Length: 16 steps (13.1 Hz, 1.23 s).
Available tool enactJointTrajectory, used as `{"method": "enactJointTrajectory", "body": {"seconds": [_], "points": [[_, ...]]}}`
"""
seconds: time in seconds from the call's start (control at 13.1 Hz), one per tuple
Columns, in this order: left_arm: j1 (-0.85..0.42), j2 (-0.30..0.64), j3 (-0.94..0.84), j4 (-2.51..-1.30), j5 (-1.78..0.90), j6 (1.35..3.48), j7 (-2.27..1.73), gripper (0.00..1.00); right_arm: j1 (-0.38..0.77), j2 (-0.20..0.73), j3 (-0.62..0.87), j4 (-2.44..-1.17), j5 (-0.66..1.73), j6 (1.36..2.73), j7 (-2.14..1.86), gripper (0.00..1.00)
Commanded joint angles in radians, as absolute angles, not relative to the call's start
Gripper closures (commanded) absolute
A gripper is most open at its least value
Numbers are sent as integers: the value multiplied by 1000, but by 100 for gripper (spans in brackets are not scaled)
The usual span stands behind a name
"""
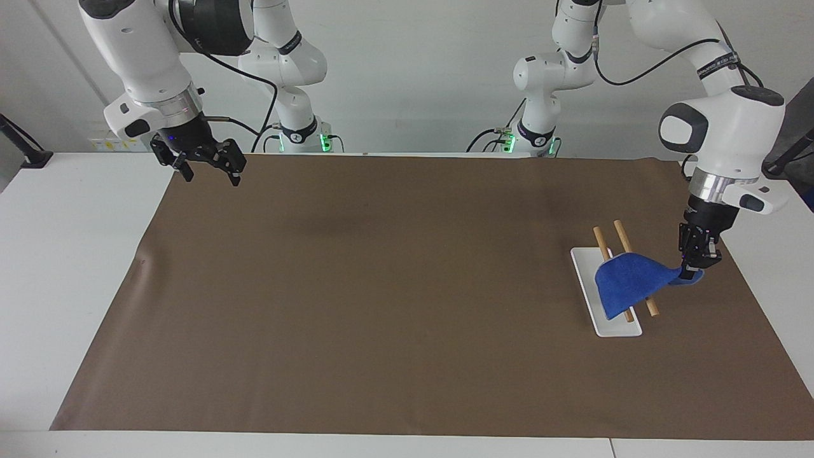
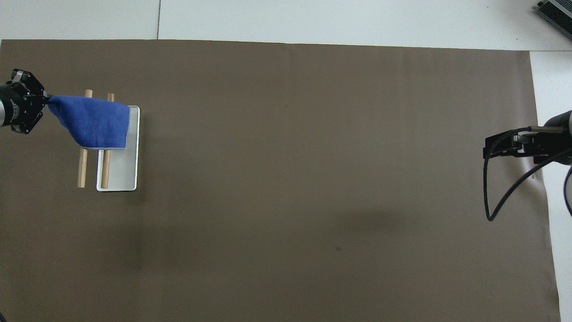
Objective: Right arm passes towel to left arm to hang
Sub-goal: 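Drape the towel over the wooden sticks with the left gripper, then open the left gripper and pull it back from the towel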
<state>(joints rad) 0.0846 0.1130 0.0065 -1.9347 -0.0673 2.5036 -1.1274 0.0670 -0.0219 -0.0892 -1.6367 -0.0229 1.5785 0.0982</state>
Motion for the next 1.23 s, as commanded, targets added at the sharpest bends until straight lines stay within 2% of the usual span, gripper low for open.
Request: {"method": "enactJointTrajectory", "body": {"seconds": [0.0,0.15,0.23,0.46,0.54,0.69,1.0,1.15], "points": [[81,114,8,-1965,-46,2546,-1135,100,55,15,-86,-1569,-14,1536,80,0],[83,107,11,-1980,-48,2554,-1131,100,69,21,-86,-1580,-31,1534,83,0],[84,107,12,-1980,-48,2554,-1128,91,74,17,-84,-1588,-58,1546,83,0],[87,109,20,-1980,-48,2572,-1131,20,83,20,-84,-1589,-89,1562,68,0],[89,109,21,-1980,-48,2582,-1131,7,83,18,-84,-1588,-77,1534,75,0],[92,110,31,-1980,-48,2585,-1131,0,81,18,-84,-1588,-58,1535,77,0],[86,117,28,-1959,-46,2554,-1134,0,80,17,-86,-1591,-29,1531,90,0],[81,124,20,-1896,-41,2431,-1097,1,75,17,-86,-1591,-29,1532,98,0]]}}
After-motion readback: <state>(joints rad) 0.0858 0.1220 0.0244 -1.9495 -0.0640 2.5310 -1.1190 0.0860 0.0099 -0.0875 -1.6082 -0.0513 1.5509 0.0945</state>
